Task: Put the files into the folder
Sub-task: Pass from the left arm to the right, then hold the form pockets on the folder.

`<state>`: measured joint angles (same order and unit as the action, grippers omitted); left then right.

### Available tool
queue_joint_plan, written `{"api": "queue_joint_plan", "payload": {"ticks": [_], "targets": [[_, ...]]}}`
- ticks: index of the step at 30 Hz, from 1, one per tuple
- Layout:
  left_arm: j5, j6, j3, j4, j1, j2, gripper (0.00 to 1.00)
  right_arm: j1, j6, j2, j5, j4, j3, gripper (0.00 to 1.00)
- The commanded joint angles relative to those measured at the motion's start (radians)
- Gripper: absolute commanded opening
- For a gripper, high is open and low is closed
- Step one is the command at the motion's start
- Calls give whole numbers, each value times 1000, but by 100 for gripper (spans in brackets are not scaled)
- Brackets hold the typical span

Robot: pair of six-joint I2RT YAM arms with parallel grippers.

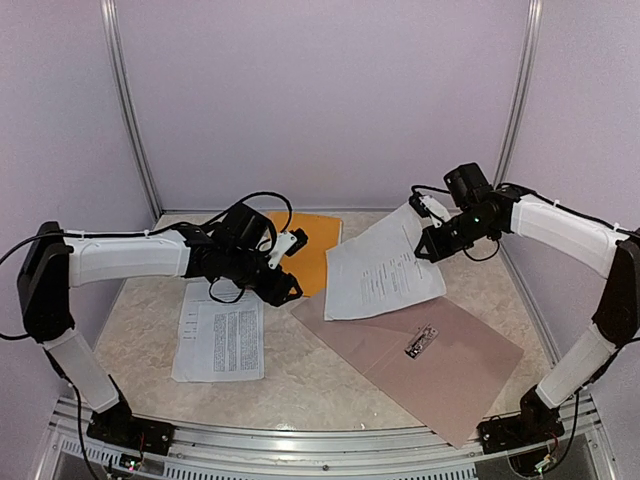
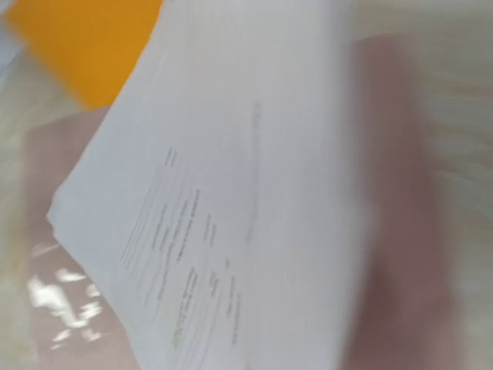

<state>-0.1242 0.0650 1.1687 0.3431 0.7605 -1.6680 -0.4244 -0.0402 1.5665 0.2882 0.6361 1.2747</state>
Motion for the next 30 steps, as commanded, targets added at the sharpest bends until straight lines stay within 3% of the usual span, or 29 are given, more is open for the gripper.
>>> {"api": "queue_joint_plan", "payload": {"ticks": [1, 5, 10, 17, 21, 23, 25, 30], "targets": [[9, -24, 51, -32, 0, -56, 65, -5, -66, -22, -308, 253, 83, 0], [-3, -43, 110, -13, 6, -121, 66, -6, -90, 5, -465, 381, 139, 0], [5, -73, 179, 7, 27, -205, 66, -3, -85, -26, -536, 451, 133, 0], [1, -136, 263, 21, 78, -304, 72, 11, 12, -67, -449, 474, 140, 0], [77, -161, 315, 71, 153, -334, 73, 19, 59, -63, -407, 476, 123, 0], [118, -197, 336, 98, 181, -343, 81, 19, 71, -53, -364, 467, 126, 0], [121, -246, 370, 139, 198, -368, 96, 20, 81, -43, -334, 458, 124, 0], [249, -316, 472, 238, 261, -455, 99, 21, 86, -13, -337, 468, 140, 0]]}}
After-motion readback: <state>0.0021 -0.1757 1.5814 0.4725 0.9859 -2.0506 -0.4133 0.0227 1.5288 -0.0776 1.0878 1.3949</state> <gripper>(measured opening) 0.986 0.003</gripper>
